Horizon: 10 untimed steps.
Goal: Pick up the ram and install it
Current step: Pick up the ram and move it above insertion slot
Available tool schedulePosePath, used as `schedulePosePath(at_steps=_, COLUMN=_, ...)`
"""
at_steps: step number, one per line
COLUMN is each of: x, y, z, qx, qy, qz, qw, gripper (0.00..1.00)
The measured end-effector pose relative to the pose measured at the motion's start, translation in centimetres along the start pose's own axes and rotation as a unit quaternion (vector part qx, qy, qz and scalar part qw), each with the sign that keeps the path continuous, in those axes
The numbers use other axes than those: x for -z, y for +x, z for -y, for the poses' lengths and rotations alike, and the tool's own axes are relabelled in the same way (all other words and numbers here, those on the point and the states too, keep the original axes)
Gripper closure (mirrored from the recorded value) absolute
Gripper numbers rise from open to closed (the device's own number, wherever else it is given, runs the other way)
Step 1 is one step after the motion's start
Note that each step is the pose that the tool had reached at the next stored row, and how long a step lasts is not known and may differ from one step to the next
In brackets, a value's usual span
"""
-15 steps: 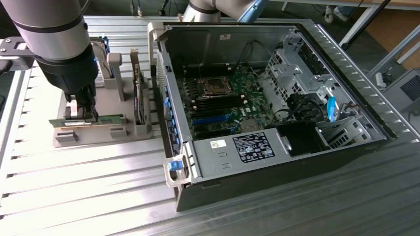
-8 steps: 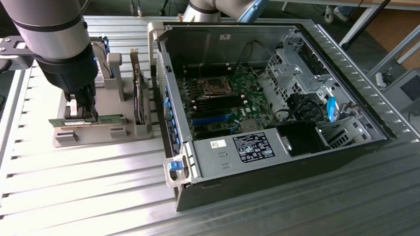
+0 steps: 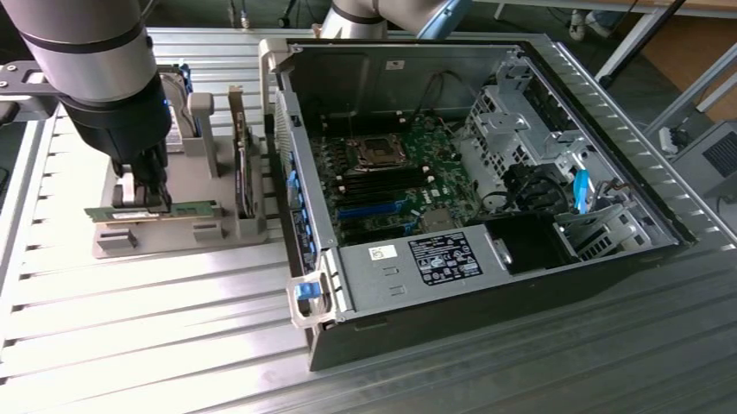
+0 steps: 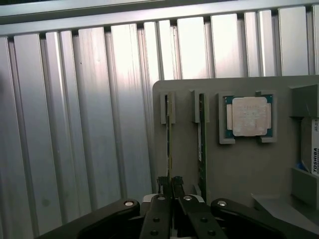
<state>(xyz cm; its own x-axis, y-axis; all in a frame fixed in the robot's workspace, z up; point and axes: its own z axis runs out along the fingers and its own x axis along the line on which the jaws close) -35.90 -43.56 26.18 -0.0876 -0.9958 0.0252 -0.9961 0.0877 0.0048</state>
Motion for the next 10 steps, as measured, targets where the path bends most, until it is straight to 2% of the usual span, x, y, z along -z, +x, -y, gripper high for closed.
schedulePosePath(at_steps=10, x=0.40, y=0.01, z=0.00, qx=0.000, qy=0.0000, qz=-0.0001, qw=1.0000, gripper=0.89)
